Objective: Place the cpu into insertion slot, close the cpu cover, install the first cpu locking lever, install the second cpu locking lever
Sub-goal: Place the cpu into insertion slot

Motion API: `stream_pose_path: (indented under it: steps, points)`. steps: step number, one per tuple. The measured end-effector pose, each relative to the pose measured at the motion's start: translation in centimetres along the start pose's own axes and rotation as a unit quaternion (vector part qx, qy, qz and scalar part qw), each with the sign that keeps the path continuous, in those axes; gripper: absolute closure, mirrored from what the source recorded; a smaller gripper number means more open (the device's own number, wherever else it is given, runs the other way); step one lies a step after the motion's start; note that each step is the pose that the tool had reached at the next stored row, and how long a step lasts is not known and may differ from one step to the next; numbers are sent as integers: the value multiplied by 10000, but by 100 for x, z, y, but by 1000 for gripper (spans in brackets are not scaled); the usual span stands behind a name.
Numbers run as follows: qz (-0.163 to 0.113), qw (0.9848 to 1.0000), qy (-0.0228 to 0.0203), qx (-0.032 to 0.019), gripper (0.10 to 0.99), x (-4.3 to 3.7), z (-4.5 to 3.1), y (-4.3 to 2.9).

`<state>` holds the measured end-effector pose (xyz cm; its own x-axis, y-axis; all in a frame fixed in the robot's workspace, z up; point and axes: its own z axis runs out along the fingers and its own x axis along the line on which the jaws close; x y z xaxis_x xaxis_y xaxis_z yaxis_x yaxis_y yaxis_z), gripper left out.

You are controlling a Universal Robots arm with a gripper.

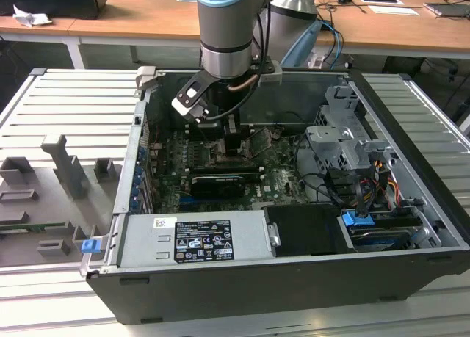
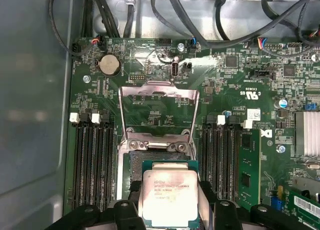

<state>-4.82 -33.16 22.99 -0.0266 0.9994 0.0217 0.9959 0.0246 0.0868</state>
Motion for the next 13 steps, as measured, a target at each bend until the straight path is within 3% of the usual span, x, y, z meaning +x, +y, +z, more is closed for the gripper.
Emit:
stream_pose_path:
  steps: [13]
  points:
    - [92,10000,-7,-2,561,85,164,-19]
